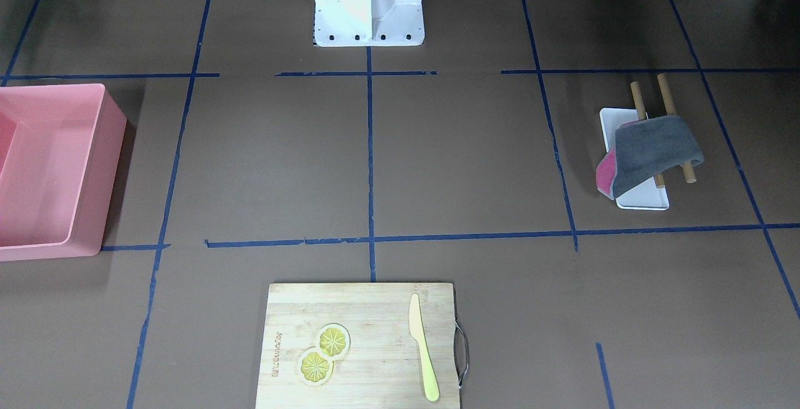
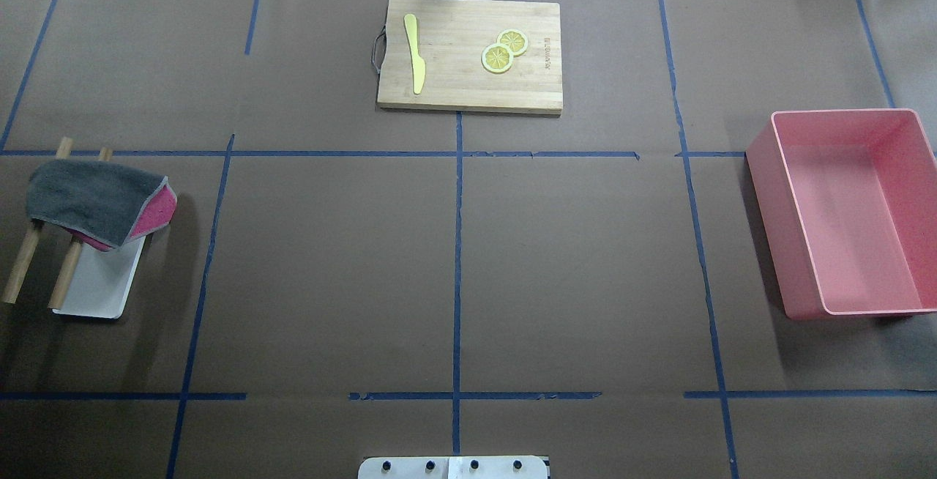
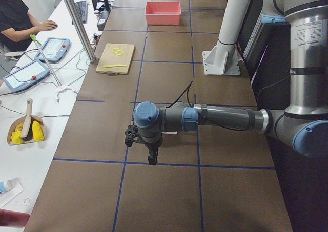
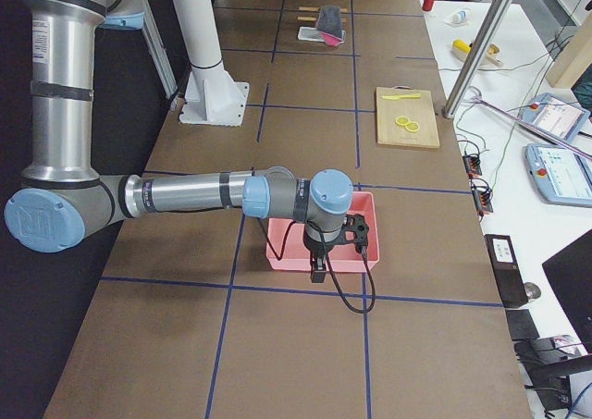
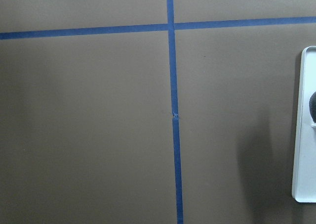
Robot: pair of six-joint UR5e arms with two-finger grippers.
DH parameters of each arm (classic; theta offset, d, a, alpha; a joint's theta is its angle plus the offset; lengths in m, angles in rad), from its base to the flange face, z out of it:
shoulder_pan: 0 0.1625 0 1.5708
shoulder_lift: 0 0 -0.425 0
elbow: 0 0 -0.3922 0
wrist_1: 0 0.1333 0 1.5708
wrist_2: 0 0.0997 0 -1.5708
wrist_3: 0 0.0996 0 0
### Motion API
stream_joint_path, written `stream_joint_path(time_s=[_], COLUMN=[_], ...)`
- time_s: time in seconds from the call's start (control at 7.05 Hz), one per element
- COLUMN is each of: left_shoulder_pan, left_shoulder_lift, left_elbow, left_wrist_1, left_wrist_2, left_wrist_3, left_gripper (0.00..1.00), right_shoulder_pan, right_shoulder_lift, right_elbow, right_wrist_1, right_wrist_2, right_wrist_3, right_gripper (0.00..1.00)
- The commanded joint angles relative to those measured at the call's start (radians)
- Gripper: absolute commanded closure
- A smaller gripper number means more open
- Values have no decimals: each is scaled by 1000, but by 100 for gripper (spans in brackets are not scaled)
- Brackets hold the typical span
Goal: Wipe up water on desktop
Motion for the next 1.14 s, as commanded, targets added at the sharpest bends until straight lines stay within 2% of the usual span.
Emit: stream_joint_path(time_s=[0.0, 0.99], left_shoulder_pan=[19, 32], left_shoulder_lift=[15, 43], left_elbow=[-24, -41], left_wrist_1=[-15, -27], left_wrist_2=[23, -12], left_wrist_3=[22, 21], left_gripper=[0, 0], right_shoulder_pan=[0, 0], right_shoulder_lift=[2, 0], right_elbow=[1, 10], right_wrist_1=[-1, 28], right_wrist_2=[2, 14], right_wrist_3=[3, -2], right_gripper=[0, 0])
